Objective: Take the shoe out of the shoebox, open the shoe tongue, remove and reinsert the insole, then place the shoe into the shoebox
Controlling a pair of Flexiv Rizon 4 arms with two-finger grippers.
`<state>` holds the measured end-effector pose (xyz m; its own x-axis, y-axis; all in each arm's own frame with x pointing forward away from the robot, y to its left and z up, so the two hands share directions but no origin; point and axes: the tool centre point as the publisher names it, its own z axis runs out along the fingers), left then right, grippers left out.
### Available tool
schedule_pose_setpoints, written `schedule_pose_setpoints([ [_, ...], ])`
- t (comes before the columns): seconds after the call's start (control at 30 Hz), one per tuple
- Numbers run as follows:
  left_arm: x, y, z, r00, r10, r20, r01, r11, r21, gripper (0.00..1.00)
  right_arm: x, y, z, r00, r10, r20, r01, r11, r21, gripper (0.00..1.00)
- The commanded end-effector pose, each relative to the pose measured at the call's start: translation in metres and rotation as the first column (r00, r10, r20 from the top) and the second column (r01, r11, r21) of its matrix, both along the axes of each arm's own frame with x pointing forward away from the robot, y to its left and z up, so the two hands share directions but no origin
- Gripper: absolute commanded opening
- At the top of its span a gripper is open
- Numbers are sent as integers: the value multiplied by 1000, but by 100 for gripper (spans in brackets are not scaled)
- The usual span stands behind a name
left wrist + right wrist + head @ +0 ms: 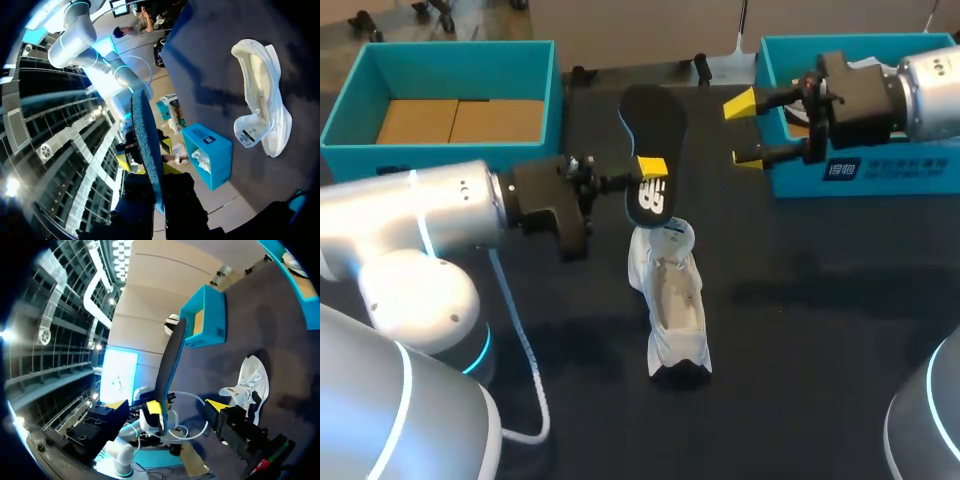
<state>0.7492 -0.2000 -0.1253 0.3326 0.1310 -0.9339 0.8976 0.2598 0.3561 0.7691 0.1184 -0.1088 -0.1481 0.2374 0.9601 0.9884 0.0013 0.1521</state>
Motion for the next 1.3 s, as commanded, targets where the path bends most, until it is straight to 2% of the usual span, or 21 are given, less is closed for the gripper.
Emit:
schedule_pose_setpoints([
  [0.03,1,-6,-2,999,40,-3,-40,998,-44,0,3,8,-9,1000,-17,-14,17,1000,8,100],
  [0.37,1,-6,-2,999,40,-3,-40,998,-44,0,3,8,-9,1000,-17,-14,17,1000,8,100],
  [0.7,9,-20,-11,1000,1,-13,-1,998,-56,0,17,27,-12,999,-19,-34,21,999,45,100],
  [1.07,13,-27,-14,1000,-2,21,3,999,-41,0,25,36,-19,993,-63,-97,71,994,81,100],
  [1.23,13,-27,-14,1000,-2,21,3,999,-41,0,26,38,-20,983,-90,-159,106,990,95,100],
  [1.3,13,-27,-14,1000,-2,21,3,999,-41,0,26,40,-18,981,-90,-174,104,991,78,95],
])
